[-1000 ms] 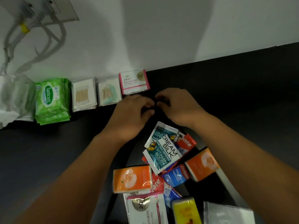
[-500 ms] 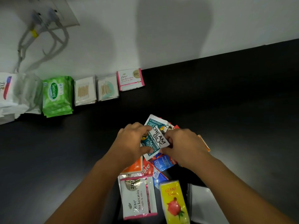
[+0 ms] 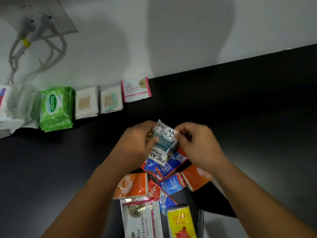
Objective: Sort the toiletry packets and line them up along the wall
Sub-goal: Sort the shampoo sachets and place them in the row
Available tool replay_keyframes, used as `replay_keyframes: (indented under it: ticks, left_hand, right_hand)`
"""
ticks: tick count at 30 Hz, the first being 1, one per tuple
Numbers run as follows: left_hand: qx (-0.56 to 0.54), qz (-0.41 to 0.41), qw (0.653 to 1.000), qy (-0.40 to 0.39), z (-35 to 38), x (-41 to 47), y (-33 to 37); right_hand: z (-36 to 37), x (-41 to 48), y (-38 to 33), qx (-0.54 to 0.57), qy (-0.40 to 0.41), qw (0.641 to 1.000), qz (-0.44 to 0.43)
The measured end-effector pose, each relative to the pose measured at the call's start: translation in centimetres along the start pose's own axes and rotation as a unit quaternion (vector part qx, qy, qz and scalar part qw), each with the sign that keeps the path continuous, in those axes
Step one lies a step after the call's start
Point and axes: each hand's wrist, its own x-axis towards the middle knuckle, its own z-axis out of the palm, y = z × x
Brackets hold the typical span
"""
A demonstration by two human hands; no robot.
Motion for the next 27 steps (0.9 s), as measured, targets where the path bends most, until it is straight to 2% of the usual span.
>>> replay_keyframes:
  ticks: [3, 7, 11, 14, 16, 18, 21, 23, 27]
  left_hand:
    - [-0.061, -0.014, 0.998, 0.033, -0.8, 2.6, 0.6]
    - [-0.106, -0.01, 0.989, 0.106, -1.0, 6.3, 1.0]
    - [-0.174, -0.069, 0.968, 0.165, 0.6, 9.8, 0.3]
    - [-0.108, -0.077, 0.976, 0.172, 2.1, 11.3, -0.5]
    - [-0.055, -0.068, 0.982, 0.168, 2.9, 11.7, -1.0]
    - [0.052, -0.045, 0.979, 0.19, 3.4, 12.0, -1.7]
    - [0.19, 0.029, 0.955, 0.225, 3.7, 12.0, -2.2]
    - [0.238, 0.066, 0.946, 0.209, 3.8, 12.1, -2.5]
    - [0.275, 0.062, 0.941, 0.185, 3.9, 12.8, -2.9]
  right_hand:
    - [-1.3, 2.9, -0.6, -0.006, 0.043, 0.998, -0.044]
    - [-2.1, 6.9, -0.9, 0.019, 0.089, 0.995, -0.051]
    - [-1.9, 9.7, 0.1, -0.024, 0.071, 0.995, -0.065]
    - [-1.7, 10.9, 1.7, -0.116, 0.031, 0.988, -0.092]
    - [-1.5, 11.5, 2.8, -0.2, 0.004, 0.972, -0.124]
    - [-1.1, 12.1, 3.6, -0.265, -0.021, 0.953, -0.145]
    - [-0.5, 12.9, 4.3, -0.274, -0.008, 0.947, -0.167]
    - [-0.4, 13.6, 4.5, -0.273, 0.011, 0.945, -0.181]
    - [-0.1, 15.6, 4.4, -0.279, 0.024, 0.938, -0.203]
